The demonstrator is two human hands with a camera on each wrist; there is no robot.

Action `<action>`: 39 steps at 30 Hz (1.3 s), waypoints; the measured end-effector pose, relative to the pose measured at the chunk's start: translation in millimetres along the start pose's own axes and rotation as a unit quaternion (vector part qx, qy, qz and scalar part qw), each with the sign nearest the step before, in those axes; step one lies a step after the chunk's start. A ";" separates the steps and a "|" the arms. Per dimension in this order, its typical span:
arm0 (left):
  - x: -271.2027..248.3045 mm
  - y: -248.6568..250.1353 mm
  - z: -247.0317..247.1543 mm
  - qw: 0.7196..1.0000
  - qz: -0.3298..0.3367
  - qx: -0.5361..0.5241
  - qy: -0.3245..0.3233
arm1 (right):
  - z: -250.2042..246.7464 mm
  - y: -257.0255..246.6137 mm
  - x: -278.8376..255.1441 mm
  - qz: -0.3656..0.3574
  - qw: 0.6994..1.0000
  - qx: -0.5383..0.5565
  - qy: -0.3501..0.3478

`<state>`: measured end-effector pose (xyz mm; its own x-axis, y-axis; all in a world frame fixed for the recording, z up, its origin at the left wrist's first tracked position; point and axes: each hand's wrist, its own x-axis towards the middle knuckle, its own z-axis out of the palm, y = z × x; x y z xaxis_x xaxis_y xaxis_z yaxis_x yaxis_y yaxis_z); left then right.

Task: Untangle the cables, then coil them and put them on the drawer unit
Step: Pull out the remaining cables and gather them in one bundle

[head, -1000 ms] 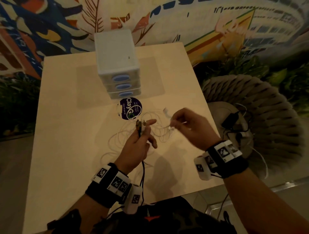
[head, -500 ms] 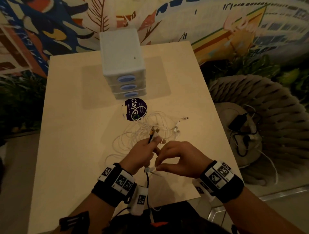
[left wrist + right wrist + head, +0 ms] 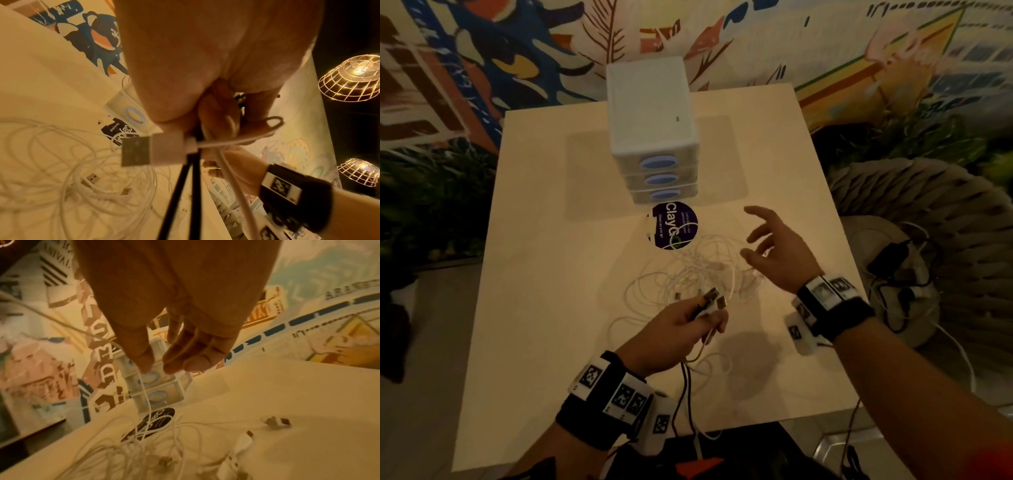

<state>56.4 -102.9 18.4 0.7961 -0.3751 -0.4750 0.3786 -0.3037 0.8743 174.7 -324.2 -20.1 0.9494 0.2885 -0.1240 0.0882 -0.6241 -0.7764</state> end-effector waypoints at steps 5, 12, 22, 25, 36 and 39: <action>-10.4 3.7 -2.7 0.998 0.050 0.003 -0.040 | 23.4 -13.6 42.1 -0.008 0.972 -0.158 -0.173; -2.7 -19.7 -6.6 0.994 -0.023 -0.046 0.096 | 32.1 -9.1 51.8 0.003 0.992 -0.083 -0.099; 48.4 -51.5 -12.8 0.963 -0.059 -0.045 0.260 | 24.6 -8.9 36.8 -0.031 0.996 -0.040 -0.071; 64.8 -61.4 -8.9 0.974 -0.034 -0.017 0.224 | 24.4 -8.0 34.0 -0.020 0.997 -0.027 -0.071; 80.5 -72.7 -8.2 0.961 -0.105 0.192 0.170 | 14.9 1.3 28.8 -0.022 0.999 0.015 -0.038; 82.8 -78.7 -13.3 0.961 -0.109 0.182 0.177 | 10.3 5.5 27.1 -0.022 0.999 0.012 -0.022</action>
<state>98.8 -98.3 -88.4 0.8513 0.0345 -0.5235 0.4161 -0.6522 0.6337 197.7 -312.3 -34.1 0.9304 0.3476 -0.1162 0.1218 -0.5922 -0.7965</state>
